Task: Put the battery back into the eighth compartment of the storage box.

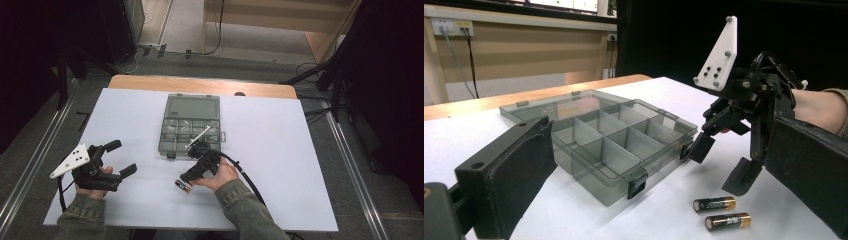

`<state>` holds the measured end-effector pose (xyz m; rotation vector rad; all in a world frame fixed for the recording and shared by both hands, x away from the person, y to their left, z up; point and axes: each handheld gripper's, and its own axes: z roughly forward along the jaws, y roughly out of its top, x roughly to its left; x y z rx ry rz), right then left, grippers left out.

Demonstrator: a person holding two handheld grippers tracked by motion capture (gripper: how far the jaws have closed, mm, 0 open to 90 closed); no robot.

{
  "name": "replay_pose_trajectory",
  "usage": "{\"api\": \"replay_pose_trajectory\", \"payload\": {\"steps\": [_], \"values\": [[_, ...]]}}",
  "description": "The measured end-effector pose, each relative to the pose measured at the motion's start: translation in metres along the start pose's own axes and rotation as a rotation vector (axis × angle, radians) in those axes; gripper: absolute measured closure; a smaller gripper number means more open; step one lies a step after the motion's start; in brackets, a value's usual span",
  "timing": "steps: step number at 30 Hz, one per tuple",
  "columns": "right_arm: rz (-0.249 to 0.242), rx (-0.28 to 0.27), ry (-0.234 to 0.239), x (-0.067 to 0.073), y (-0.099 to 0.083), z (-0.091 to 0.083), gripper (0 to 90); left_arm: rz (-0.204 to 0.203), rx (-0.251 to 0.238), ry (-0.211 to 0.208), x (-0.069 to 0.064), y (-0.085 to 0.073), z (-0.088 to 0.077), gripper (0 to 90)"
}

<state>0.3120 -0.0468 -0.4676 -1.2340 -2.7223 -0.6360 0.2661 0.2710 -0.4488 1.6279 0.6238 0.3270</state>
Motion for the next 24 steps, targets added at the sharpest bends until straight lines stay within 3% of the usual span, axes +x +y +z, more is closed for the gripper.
{"api": "replay_pose_trajectory", "payload": {"steps": [7, 24], "values": [[-0.047, 0.042, -0.042, 0.008, 0.004, 0.004, 15.7, 0.001, 0.000, 0.003, 0.000, 0.000, 0.000, 0.0], [-0.070, 0.095, -0.087, 0.015, 0.006, 0.011, 32.0, 0.001, 0.001, 0.001, 0.000, 0.000, 0.000, 0.0]]}}
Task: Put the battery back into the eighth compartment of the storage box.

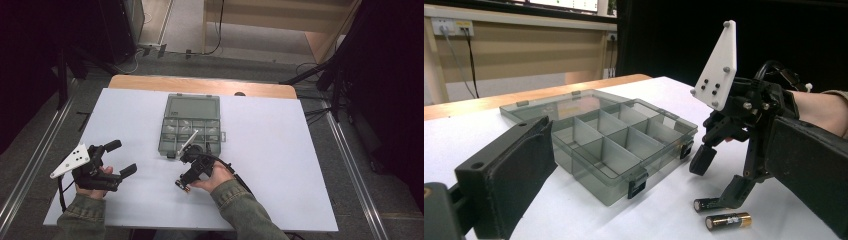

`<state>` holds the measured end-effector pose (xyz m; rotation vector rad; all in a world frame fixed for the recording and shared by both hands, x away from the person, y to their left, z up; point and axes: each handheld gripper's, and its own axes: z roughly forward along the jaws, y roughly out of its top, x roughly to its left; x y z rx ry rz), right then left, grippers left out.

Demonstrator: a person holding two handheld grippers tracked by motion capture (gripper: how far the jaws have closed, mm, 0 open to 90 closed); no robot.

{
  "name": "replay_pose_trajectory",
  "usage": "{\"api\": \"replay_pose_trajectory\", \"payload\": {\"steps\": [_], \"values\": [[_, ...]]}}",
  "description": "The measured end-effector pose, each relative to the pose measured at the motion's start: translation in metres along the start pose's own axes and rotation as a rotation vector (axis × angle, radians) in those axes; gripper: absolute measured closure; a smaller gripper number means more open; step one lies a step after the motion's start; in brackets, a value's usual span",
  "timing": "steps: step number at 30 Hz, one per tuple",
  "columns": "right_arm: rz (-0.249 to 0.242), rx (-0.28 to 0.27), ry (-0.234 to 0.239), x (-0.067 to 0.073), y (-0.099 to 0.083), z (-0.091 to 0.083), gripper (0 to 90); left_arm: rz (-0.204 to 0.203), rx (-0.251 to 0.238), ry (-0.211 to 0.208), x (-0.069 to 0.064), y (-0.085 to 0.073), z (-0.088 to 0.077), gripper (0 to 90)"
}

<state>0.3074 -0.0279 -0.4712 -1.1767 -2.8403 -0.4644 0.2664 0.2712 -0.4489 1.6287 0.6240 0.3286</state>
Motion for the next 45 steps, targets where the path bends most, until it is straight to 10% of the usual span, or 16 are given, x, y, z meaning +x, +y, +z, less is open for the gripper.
{"api": "replay_pose_trajectory", "payload": {"steps": [21, 45], "values": [[-0.036, 0.049, -0.046, 0.016, 0.004, 0.006, 76.3, -0.002, -0.015, 0.010, 0.002, 0.001, -0.002, 0.0], [0.001, 0.008, -0.021, 0.008, 0.002, -0.007, 77.6, -0.006, -0.012, 0.006, 0.001, 0.001, -0.002, 0.0]]}}
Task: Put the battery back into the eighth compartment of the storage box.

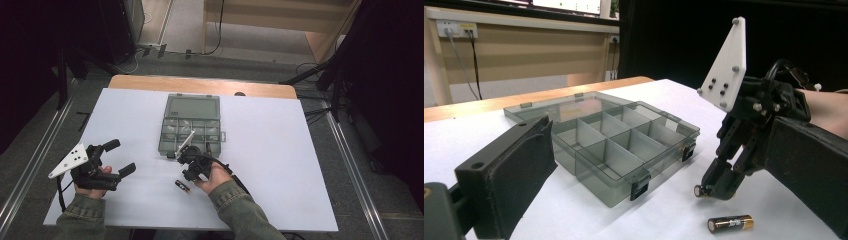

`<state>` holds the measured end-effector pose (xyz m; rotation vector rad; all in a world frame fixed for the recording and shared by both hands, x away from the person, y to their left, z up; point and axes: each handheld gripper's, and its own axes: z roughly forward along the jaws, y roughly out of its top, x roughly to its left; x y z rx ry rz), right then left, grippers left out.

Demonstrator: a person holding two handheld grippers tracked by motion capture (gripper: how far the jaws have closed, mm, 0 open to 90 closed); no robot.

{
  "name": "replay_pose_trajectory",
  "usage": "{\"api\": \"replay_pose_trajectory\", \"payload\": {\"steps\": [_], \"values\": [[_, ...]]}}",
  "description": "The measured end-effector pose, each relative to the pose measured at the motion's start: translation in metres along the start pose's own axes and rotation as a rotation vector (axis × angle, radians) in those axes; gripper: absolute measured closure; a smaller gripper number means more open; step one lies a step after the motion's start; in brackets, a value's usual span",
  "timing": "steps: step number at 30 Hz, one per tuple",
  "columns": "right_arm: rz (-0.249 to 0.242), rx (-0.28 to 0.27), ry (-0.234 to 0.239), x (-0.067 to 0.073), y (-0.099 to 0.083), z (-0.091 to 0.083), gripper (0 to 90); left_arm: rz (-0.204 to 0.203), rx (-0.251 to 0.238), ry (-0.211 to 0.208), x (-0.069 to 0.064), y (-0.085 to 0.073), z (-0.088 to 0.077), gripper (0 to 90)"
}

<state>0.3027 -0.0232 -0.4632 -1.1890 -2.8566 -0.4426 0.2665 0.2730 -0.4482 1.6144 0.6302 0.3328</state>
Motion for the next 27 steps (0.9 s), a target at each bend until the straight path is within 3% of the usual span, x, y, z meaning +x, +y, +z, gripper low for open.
{"api": "replay_pose_trajectory", "payload": {"steps": [18, 27], "values": [[0.077, -0.129, 0.051, -0.021, -0.006, -0.023, 77.6, 0.001, 0.001, 0.001, 0.000, 0.000, 0.000, 0.0], [0.141, -0.189, 0.061, -0.035, -0.010, -0.031, 77.6, 0.000, 0.002, 0.001, 0.000, 0.000, 0.000, 0.0]]}}
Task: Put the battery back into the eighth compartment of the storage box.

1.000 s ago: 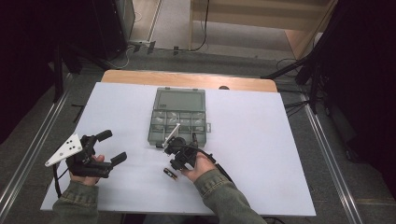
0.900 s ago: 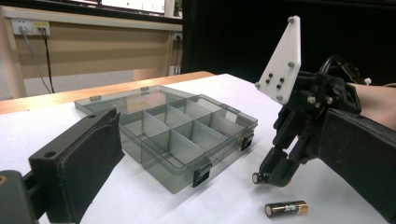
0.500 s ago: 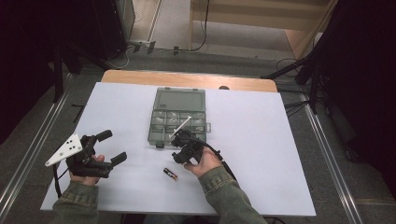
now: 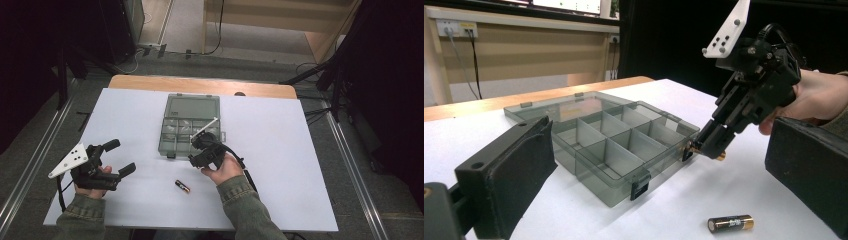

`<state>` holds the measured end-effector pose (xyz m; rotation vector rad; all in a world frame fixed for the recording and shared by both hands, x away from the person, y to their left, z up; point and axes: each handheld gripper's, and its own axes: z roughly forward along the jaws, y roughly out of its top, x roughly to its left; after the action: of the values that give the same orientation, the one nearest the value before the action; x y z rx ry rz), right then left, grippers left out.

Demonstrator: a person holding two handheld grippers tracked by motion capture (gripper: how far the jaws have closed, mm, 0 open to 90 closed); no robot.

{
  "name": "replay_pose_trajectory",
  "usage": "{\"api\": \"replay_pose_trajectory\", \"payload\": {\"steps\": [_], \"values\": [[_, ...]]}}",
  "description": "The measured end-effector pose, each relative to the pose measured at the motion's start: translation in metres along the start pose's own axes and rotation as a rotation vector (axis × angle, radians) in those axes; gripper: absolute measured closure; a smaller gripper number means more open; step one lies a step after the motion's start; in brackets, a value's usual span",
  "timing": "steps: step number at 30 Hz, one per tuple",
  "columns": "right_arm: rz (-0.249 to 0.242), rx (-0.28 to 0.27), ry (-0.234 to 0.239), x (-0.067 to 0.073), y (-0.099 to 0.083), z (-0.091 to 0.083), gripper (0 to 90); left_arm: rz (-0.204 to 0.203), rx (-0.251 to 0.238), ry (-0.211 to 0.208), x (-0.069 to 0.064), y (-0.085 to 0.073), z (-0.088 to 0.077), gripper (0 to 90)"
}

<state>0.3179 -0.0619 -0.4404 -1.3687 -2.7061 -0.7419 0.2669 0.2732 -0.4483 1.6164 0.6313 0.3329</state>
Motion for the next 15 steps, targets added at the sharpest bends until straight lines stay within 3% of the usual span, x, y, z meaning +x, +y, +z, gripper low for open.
{"api": "replay_pose_trajectory", "payload": {"steps": [15], "values": [[0.146, -0.111, 0.052, -0.029, -0.004, -0.005, 77.6, 0.001, -0.002, 0.001, 0.000, 0.000, 0.000, 0.0]]}}
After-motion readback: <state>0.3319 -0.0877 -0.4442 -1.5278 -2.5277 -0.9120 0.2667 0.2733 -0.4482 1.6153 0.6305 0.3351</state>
